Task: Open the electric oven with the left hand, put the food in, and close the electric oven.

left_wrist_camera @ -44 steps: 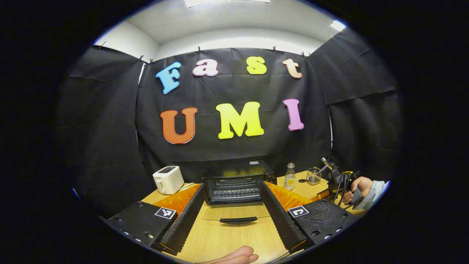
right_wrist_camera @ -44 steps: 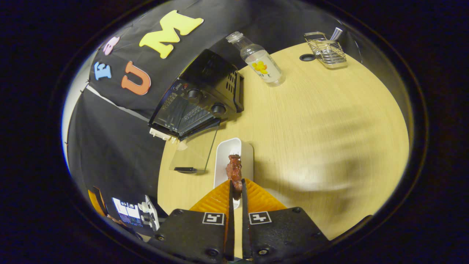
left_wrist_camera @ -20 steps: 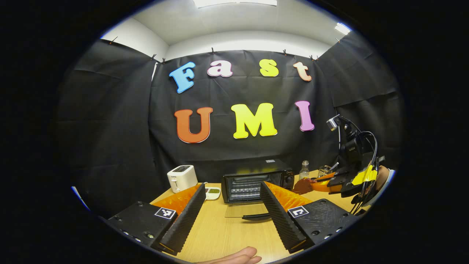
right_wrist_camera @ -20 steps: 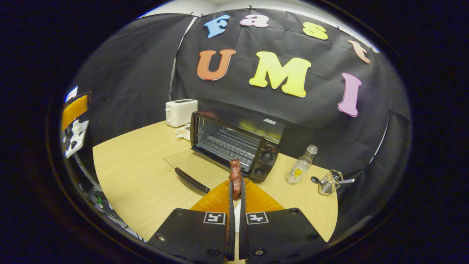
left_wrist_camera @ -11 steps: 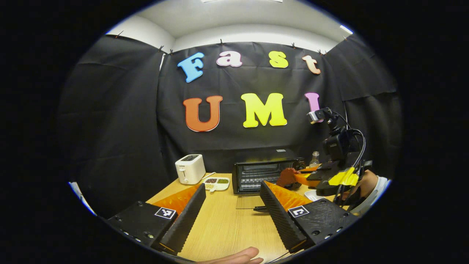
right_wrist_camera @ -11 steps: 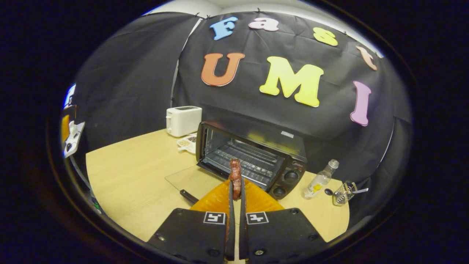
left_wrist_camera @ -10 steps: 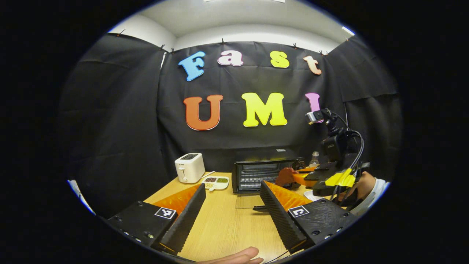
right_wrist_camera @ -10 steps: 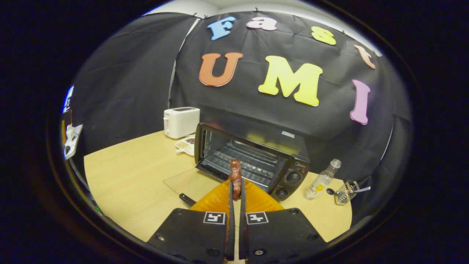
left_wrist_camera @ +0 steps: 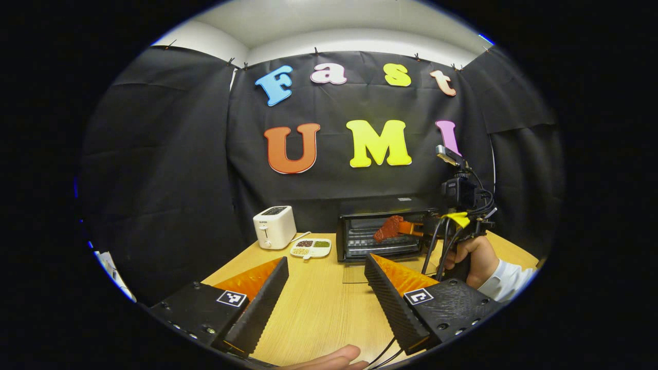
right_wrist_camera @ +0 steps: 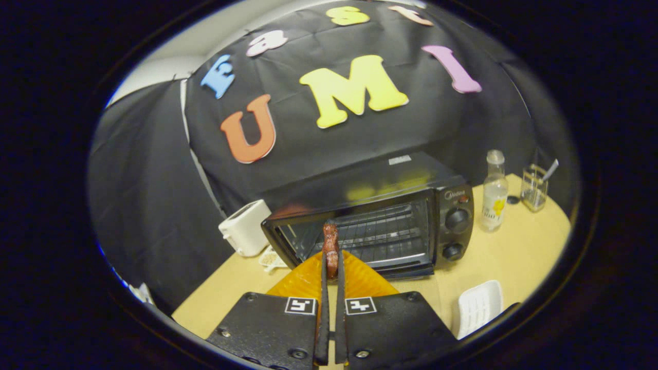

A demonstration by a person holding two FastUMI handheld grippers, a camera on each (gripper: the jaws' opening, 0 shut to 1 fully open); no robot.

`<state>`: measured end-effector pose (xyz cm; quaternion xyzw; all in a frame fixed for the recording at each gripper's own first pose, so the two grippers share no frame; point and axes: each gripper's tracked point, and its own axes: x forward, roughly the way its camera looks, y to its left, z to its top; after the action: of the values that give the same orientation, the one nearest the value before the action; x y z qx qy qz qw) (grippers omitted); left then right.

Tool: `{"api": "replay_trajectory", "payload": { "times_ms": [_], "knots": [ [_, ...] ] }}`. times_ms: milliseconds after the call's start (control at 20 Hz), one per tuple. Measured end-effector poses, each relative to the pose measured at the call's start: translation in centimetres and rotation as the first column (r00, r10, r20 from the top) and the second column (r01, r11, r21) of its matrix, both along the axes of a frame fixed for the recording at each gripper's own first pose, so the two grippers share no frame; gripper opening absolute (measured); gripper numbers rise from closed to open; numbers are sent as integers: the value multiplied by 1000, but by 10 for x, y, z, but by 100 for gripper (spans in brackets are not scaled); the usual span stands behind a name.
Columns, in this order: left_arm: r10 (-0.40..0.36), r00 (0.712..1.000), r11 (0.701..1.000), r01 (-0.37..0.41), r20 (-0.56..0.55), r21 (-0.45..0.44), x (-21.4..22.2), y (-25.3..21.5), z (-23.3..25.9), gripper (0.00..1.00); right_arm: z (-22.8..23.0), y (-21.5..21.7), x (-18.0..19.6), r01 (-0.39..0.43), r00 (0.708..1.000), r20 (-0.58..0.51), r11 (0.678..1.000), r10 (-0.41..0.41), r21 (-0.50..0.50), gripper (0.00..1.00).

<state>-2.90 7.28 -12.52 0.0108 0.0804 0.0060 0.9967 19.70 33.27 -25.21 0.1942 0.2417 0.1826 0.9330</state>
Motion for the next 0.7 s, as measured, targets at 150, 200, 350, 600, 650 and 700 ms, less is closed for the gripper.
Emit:
{"api": "replay_trajectory", "payload": {
  "times_ms": [150,200,350,600,650,700],
  "knots": [
    [17,1000,1000,-17,-20,-15,0,6,-8,95,-16,1,19,111,989,-118,967,-86,228,8],
    [27,999,1000,-27,-34,-13,1,8,-12,95,-23,0,27,158,981,-158,943,-115,294,8],
    [50,998,999,-50,-36,6,-3,15,-15,95,-50,-3,59,244,959,-233,889,-162,387,8],
    [75,995,997,-73,-62,22,-9,26,-33,95,-72,11,101,309,946,-247,822,-212,479,8],
    [83,994,996,-81,-68,24,-9,27,-35,95,-75,15,103,302,948,-243,828,-208,473,8],
    [87,993,996,-86,-77,22,-10,29,-39,95,-78,21,108,292,951,-234,841,-203,456,9]
  ]
}}
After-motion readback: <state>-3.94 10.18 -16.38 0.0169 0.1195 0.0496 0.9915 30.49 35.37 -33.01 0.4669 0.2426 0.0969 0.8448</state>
